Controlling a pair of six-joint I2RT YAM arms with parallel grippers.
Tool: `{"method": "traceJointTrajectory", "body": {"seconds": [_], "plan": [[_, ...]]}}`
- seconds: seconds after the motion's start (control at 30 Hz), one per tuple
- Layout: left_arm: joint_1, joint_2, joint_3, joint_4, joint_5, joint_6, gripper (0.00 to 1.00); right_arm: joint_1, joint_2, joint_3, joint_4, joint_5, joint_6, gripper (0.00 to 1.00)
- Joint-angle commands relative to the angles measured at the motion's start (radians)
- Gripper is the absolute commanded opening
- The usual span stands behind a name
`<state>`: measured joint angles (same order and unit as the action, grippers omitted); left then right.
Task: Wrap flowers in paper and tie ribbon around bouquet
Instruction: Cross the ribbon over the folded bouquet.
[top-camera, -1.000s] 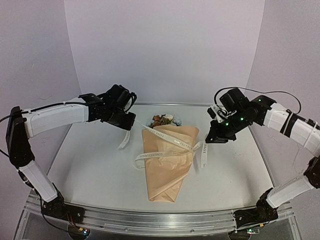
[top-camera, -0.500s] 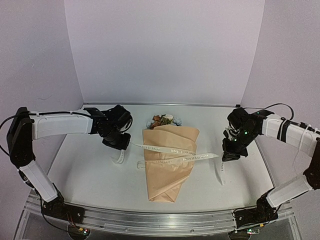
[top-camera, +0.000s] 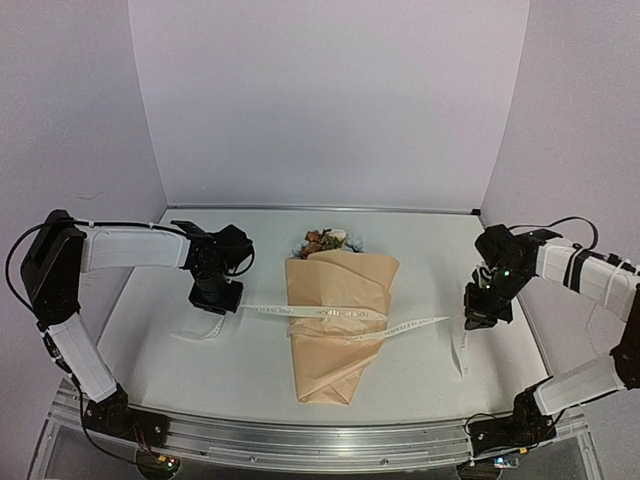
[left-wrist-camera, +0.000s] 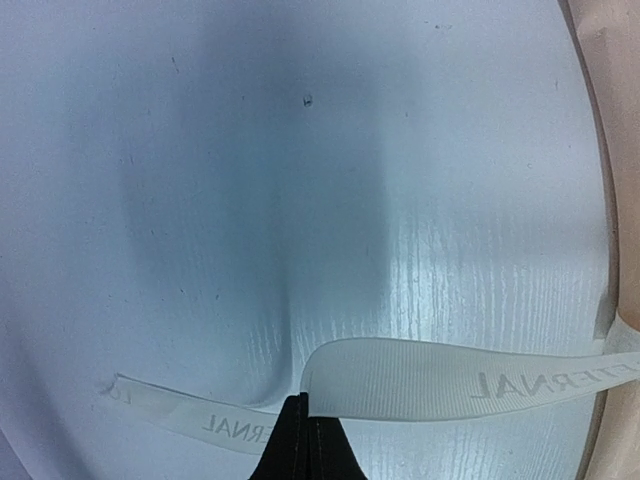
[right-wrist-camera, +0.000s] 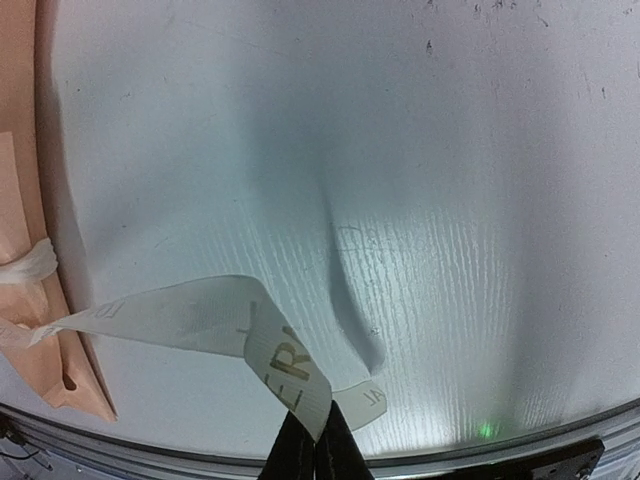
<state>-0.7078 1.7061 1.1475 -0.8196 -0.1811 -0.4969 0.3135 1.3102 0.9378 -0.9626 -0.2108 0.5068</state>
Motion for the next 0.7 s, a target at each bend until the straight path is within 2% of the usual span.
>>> {"method": "traceJointTrajectory", "body": {"seconds": [0.0,0.13,0.3,0.47,0.67], "plan": [[-0.004,0.011,-0.011,0.007,0.028,0.019,0.00,0.030,-0.042,0.087,-0.023,-0.038,-0.013,0.00],[-0.005,0.011,-0.018,0.032,0.073,0.017,0.01,0.113,-0.026,0.202,-0.024,-0.075,-0.062,0.00],[-0.009,0.020,-0.030,0.068,0.121,0.025,0.02,0.226,0.105,0.373,0.061,-0.169,-0.097,0.00],[-0.015,0.021,-0.049,0.087,0.121,0.024,0.01,0.254,0.259,0.540,0.169,-0.237,-0.009,0.00],[-0.015,0.028,-0.056,0.092,0.112,0.009,0.00,0.257,0.341,0.739,0.224,-0.253,0.033,0.00]]}}
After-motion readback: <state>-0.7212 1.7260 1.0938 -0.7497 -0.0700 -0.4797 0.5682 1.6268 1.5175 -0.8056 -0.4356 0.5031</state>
